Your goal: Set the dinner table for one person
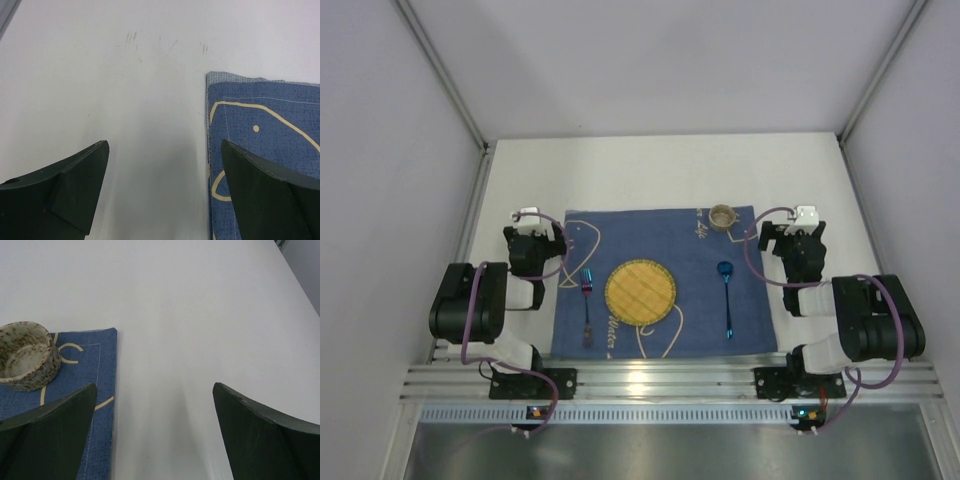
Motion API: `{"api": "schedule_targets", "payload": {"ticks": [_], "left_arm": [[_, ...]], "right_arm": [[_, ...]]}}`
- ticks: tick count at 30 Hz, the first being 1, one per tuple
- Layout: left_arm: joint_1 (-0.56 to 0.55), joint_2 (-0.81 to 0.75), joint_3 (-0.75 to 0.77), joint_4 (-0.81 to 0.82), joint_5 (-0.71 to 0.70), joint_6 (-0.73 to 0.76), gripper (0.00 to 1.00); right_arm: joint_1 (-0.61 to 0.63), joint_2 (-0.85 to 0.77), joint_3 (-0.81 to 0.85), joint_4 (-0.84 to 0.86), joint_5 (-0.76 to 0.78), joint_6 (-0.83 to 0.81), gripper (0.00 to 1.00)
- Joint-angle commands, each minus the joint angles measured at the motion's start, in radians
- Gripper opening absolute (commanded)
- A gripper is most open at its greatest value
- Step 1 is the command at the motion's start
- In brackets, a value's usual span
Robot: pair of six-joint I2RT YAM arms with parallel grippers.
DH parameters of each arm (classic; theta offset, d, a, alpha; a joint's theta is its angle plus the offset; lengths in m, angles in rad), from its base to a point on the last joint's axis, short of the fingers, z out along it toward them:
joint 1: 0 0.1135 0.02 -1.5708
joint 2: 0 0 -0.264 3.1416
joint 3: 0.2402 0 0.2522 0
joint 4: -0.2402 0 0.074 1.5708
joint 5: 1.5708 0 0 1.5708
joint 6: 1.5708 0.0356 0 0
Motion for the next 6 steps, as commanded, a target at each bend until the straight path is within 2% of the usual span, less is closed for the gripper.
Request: {"api": "schedule_targets", "payload": {"ticks": [1, 6], "left_arm": [[-0.002, -0.016, -0.004, 0.075, -0.001, 0.005, 0.99], [0.000, -0.017, -0.004, 0.075, -0.001, 0.005, 0.98]], "right_arm": [[-0.013, -0.003, 0.023, 0.069, -0.003, 0.013, 1.00], [-0.012, -0.004, 0.023, 0.069, -0.003, 0.013, 1.00]]}}
